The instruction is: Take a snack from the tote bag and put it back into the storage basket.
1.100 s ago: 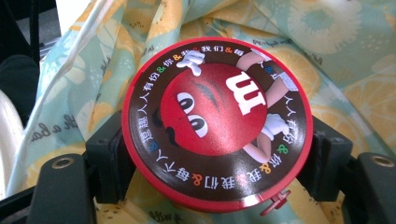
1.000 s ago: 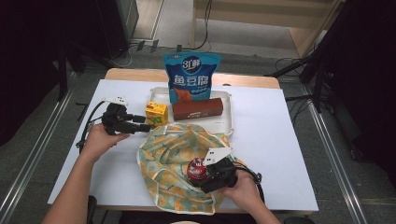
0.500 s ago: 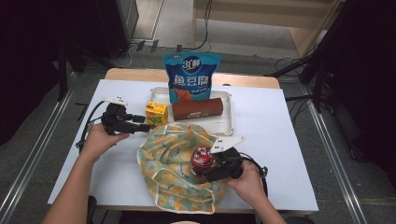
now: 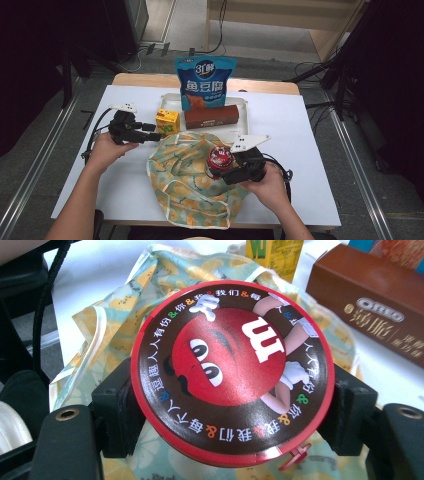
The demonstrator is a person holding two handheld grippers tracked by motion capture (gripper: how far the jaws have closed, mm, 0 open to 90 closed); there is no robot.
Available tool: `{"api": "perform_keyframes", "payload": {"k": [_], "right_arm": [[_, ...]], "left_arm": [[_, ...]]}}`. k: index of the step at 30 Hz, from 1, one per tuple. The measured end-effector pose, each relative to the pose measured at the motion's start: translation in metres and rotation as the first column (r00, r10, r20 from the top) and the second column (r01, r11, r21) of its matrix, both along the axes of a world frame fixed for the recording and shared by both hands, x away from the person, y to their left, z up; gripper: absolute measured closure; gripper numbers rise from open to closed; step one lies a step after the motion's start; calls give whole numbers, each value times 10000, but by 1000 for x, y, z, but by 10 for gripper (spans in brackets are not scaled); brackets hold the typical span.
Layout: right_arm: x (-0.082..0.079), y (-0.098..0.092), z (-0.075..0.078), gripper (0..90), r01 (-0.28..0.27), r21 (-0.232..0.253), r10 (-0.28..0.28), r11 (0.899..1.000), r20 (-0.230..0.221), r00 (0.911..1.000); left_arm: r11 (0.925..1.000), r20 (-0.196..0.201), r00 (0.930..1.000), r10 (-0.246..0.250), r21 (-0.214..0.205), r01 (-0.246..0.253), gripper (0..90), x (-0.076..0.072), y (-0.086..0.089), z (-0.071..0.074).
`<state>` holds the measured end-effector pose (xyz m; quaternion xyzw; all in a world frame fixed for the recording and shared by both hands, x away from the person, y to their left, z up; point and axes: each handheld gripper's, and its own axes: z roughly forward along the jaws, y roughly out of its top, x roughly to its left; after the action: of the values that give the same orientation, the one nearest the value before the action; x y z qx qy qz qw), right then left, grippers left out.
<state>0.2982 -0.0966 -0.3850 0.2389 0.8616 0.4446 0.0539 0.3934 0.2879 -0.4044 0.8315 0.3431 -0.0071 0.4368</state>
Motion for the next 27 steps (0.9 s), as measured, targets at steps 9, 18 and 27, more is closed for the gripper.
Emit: {"api": "perform_keyframes", "payload": {"k": [9,18,27], "right_arm": [[6,-6,17,260,75,31,-76,10000,336,9994],[21,-3,32,260,204,34,-205,9998,510,9985],[43,-2,36,260,431,-130,-422,9990,644,9970]], "left_arm": [[10000,-15,10000,17,-23,-17,408,0,1,0],[10000,-28,10000,-18,-17,18,408,0,2,0],[10000,-30,10000,5,-63,-6,408,0,2,0]]}}
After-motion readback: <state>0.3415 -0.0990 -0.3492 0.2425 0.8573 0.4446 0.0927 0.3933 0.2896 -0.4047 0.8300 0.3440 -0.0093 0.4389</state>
